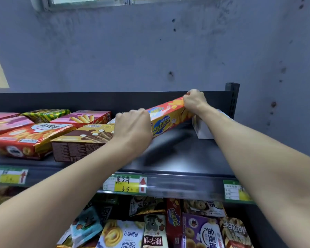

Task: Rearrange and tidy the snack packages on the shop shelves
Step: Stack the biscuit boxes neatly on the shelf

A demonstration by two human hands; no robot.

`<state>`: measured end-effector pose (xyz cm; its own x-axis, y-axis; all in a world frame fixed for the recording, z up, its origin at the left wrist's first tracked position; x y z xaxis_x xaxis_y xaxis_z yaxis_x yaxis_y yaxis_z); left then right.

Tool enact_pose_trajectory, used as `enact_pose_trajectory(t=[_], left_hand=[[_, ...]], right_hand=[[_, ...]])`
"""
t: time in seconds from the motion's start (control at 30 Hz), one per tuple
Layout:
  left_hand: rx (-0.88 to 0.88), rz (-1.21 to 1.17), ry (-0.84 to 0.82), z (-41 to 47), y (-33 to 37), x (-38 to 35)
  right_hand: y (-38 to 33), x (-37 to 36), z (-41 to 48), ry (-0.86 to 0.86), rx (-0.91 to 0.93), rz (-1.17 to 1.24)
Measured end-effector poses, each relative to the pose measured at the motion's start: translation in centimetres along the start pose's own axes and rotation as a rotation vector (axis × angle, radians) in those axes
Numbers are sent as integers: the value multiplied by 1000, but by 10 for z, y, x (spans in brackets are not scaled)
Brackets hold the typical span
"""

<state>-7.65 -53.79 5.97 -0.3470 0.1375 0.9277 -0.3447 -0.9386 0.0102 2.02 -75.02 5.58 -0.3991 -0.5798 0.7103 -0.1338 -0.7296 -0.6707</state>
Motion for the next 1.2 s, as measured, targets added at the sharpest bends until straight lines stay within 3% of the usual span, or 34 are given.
enact_pose_trajectory(t=[0.27, 0.47, 0.7, 1.0, 1.2], left_hand=[[-11, -142, 274, -23, -30, 46], [23, -479, 319, -61, -103, 57], [173, -591, 321, -117, -213, 57], [432, -626, 323, -215, -358, 46], [634, -615, 299, -268, -432, 23]], right_hand=[[-20, 39, -54, 251, 46, 268], [-61, 19, -118, 342, 37, 309], [-129, -49, -206, 399, 21, 386], [-233, -158, -300, 205, 112, 410], [-263, -239, -341, -23, 139, 386]])
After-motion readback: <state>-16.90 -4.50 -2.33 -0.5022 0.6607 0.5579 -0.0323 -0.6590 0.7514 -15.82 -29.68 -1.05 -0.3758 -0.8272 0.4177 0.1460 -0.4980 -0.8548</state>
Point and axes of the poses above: each hand's wrist, its own z-axis towards the middle knuckle, its own x-axis out of the back of the hand, y = z × x, the point moved 9 cm from there along z, towards the middle knuckle, and after that the axes turned 11 degrees about -y, right-handed, at the moved point
